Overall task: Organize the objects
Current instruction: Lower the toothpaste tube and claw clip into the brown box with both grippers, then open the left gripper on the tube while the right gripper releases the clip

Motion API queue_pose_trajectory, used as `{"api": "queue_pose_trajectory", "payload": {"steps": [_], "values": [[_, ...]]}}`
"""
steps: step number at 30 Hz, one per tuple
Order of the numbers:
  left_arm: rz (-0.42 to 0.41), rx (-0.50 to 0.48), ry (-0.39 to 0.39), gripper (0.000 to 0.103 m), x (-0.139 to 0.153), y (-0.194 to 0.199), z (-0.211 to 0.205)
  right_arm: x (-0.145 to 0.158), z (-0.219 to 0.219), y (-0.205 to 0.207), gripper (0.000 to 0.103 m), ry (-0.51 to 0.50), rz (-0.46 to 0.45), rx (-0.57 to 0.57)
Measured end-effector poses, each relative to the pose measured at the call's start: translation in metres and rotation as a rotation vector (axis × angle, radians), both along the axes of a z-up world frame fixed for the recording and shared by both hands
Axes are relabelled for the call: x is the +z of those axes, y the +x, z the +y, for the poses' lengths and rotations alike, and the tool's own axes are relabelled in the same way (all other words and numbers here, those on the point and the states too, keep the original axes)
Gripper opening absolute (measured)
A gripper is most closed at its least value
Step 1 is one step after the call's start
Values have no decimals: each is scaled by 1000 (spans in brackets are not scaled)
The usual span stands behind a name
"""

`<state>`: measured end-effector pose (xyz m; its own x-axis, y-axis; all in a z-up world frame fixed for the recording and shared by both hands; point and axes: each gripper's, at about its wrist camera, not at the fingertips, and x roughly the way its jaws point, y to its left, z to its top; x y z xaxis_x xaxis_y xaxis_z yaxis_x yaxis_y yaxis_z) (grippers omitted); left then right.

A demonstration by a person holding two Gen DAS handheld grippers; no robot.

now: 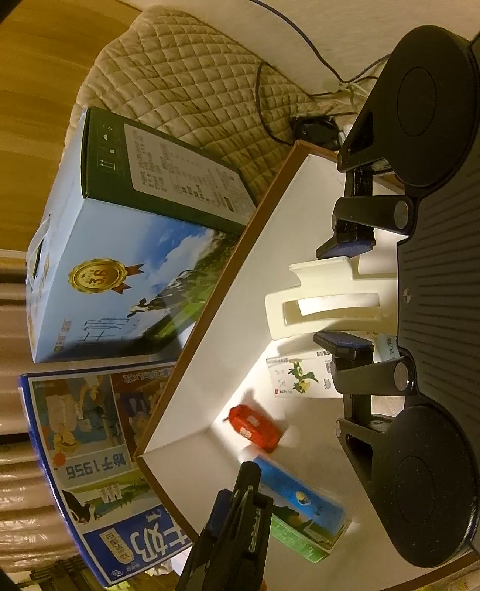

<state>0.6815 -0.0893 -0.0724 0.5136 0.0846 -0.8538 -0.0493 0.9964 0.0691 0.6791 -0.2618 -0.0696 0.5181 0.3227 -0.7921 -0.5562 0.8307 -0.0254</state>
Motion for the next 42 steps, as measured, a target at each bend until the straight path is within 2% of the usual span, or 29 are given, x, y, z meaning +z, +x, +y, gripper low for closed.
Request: {"api": "queue_pose_trajectory", "payload": {"steps": [6, 7, 8, 11, 17, 23, 29, 42], "values": [[-21, 7, -26, 54, 14, -11, 7, 2, -3, 0, 39, 26, -16, -11], [-26, 10, -32, 60, 16, -14, 8, 3, -5, 1, 39, 39, -17, -15], [-33, 12, -40, 65, 20, -17, 9, 5, -8, 0, 40, 58, -21, -22], [-45, 11, -60, 70, 28, -27, 9, 13, -16, -1, 50, 119, -30, -46], [-83, 7, -83, 81, 49, -49, 6, 40, -32, -17, 53, 198, -68, -78], [-124, 12, -102, 86, 70, -79, 4, 60, -45, -53, 55, 266, -65, -88], [-148, 18, -125, 87, 86, -113, 3, 70, -57, -94, 55, 291, -51, -102], [-143, 55, -188, 91, 97, -196, -1, 83, -62, -178, 56, 338, -30, -148]]}}
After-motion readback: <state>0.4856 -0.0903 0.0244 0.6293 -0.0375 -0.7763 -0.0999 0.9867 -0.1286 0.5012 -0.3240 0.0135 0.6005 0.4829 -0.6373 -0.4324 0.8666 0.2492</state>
